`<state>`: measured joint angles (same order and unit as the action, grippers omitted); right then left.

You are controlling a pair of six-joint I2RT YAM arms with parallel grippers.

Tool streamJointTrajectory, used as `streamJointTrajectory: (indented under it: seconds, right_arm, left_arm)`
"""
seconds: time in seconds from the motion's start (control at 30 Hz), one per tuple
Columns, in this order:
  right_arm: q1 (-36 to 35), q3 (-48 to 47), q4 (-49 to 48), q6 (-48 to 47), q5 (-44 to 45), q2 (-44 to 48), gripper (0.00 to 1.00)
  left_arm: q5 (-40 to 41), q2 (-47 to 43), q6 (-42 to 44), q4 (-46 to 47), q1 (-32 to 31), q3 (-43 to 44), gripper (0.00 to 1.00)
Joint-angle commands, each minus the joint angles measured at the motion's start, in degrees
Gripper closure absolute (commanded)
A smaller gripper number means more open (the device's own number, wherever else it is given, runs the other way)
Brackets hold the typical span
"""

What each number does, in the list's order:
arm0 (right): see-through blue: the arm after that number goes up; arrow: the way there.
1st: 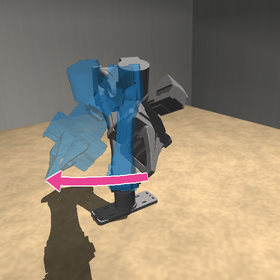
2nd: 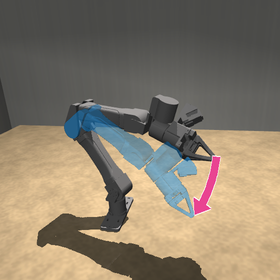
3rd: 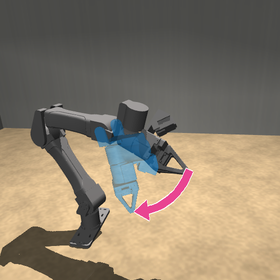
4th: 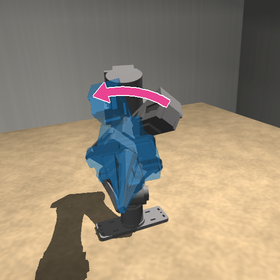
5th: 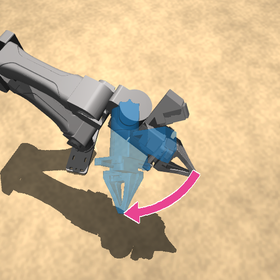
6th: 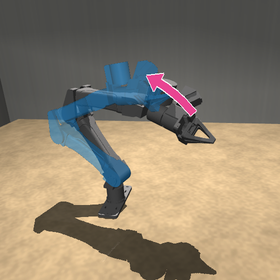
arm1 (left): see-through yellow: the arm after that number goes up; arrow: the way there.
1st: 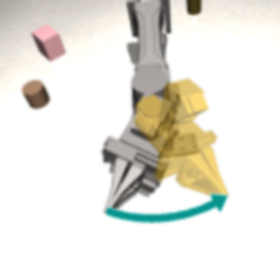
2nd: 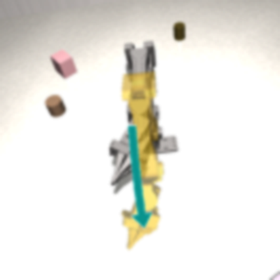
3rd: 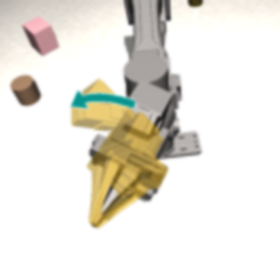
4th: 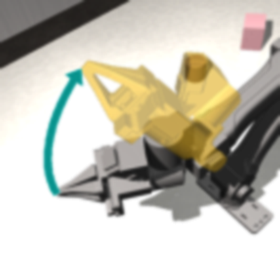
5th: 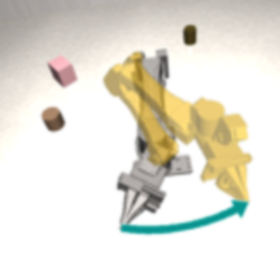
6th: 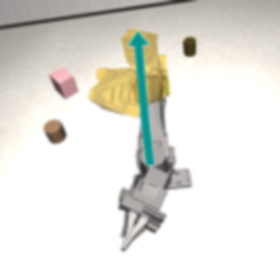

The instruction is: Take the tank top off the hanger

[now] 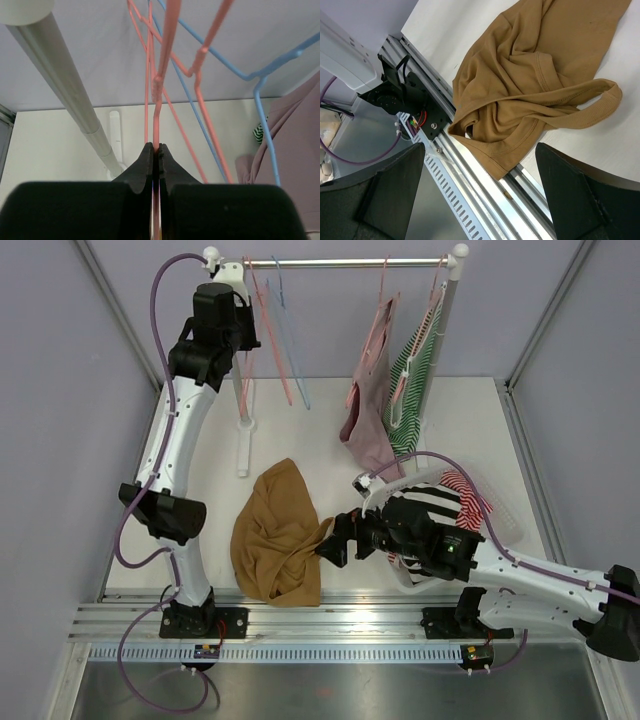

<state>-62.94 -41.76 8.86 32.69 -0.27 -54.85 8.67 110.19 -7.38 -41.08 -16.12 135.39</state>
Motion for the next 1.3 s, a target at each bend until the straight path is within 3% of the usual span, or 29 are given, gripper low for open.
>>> streamJointTrajectory:
  seconds: [0.0, 0.07, 0.1, 0.3, 0.33, 0.5, 0.53, 0.7, 0.83, 0.93, 1.03, 1.17, 1.23, 1.27]
  right_arm:
    - [-0.34, -2.01, -4.99, -1.31, -2.36, -2.79, 0.01]
    - [-0.34, -2.27, -5.87, -1.31, -3.06, -4.03, 0.0]
    - [-0.34, -2.54, -6.14, -1.4, -3.33, -5.25, 0.01]
    - [-0.26, -5.61, -6.49, -3.94, -1.31, -10.79, 0.01]
    - [-0.34, -6.49, -6.05, -5.16, -0.7, -11.76, 0.01]
    - [-0.26, -15.88, -2.28, -10.62, 2.18, -21.86, 0.01]
    - [-0.26, -17.55, -0.1, -11.93, 2.99, -23.62, 0.01]
    - [-0.52, -25.03, 2.65, -13.44, 4.31, -34.96, 0.01]
    - [-2.27, -29.16, 4.32, -15.02, 5.98, -42.17, 0.0]
    - [-3.59, -33.99, 8.09, -15.9, 5.81, -48.32, 0.0]
    - [-4.82, -36.28, 10.73, -15.11, 4.84, -54.73, 0.01]
    - [-7.28, -37.96, 13.63, -15.11, 10.79, -59.49, 0.01]
    - [-7.9, -37.0, 13.55, -14.85, 13.53, -60.37, 0.01]
    - [-7.99, -36.3, 13.2, -14.67, 14.15, -60.2, 0.05]
  left_arm:
    - [-1.46, -2.17, -0.27, -0.05, -0.32, 0.66, 1.0]
    - [-1.46, -2.7, -0.36, -0.14, -0.32, 0.92, 1.0]
    - [-1.55, -2.88, -0.44, -0.14, -0.32, 0.75, 0.95]
    - [-2.08, -5.07, -0.97, -1.81, -0.49, 1.01, 0.54]
    - [-1.47, -6.12, -1.06, -2.42, -0.49, 1.01, 0.41]
    - [2.31, -11.92, -2.2, -7.6, -0.49, -2.14, 0.13]
    - [3.63, -14.8, -2.99, -8.31, -0.4, -3.11, 0.01]
    - [5.31, -27.64, -8.17, -11.22, 0.12, -16.18, 0.01]
    - [2.68, -42.48, -10.38, -6.39, 0.12, -39.16, 0.01]
    - [1.97, -51.55, -10.64, -3.22, 0.12, -50.53, 0.01]
    - [1.97, -58.06, -10.03, -1.91, 0.04, -57.67, 0.01]
    - [2.84, -65.97, -8.8, 2.23, 0.04, -72.51, 0.01]
    - [4.25, -69.04, -8.09, 2.5, 0.04, -75.61, 0.01]
    - [5.04, -69.84, -8.18, 2.24, 0.04, -76.5, 0.01]
